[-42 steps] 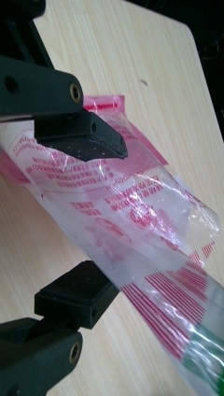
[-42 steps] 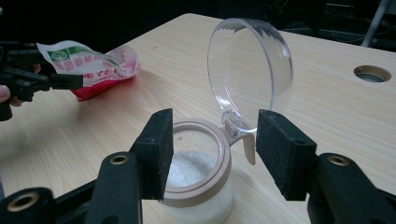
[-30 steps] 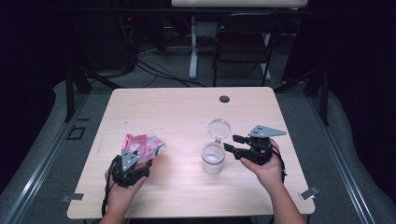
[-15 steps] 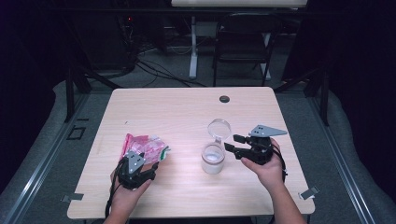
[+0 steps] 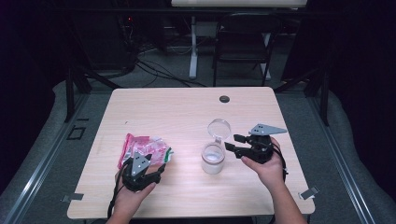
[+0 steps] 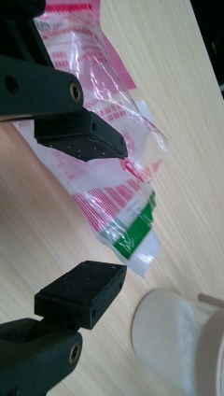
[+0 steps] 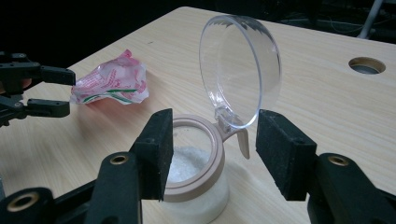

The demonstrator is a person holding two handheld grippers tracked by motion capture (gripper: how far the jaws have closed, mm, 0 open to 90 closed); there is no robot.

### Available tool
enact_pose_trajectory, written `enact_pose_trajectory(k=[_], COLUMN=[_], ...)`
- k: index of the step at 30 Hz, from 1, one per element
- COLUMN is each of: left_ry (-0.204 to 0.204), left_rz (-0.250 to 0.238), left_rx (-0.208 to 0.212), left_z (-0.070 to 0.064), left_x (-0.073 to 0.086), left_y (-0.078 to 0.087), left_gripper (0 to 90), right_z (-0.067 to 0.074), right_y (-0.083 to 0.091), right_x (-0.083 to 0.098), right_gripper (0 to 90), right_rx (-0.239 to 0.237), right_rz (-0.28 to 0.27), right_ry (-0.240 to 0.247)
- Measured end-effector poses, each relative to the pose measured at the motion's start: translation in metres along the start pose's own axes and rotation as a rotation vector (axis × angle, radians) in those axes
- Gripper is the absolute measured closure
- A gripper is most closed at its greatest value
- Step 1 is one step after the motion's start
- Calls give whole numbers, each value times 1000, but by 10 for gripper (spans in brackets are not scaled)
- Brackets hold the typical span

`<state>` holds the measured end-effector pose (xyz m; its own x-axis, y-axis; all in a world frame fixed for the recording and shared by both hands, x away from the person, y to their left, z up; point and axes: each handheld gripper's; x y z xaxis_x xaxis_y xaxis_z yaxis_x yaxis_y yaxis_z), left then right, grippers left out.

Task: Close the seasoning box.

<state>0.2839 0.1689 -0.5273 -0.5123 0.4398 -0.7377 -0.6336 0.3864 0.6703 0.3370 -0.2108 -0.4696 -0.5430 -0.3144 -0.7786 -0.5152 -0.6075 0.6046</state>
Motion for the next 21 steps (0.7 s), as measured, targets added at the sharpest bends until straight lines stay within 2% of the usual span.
enact_pose_trajectory(k=[5, 10, 13, 15, 21], left_ry=[-5, -22, -19, -15, -10], left_rz=[-19, -16, -21, -25, -30], left_rx=[14, 21, 41, 50, 66], left_z=[-4, -7, -6, -5, -2], left_x=[-4, -9, -13, -16, -25], left_y=[2, 1, -2, -4, -12], left_gripper=[378, 379, 379, 379, 383], right_z=[-2, -5, -5, -5, -7], right_y=[-1, -2, -5, -6, -2], right_x=[-1, -3, -5, -7, -18], right_gripper=[464, 464, 465, 465, 460], right_rx=[-3, -6, -11, 5, 27], right_rz=[3, 26, 42, 63, 61], right_ry=[-9, -10, -13, -2, 1])
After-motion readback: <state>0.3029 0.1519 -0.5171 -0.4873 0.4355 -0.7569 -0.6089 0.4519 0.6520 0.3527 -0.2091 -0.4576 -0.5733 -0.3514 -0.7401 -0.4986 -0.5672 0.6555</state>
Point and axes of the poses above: each handheld gripper's, and its own axes: y roughly backward along the jaws, x roughly out of its underside, z roughly to its left, and after that the axes turned 9 degrees about z, right-handed
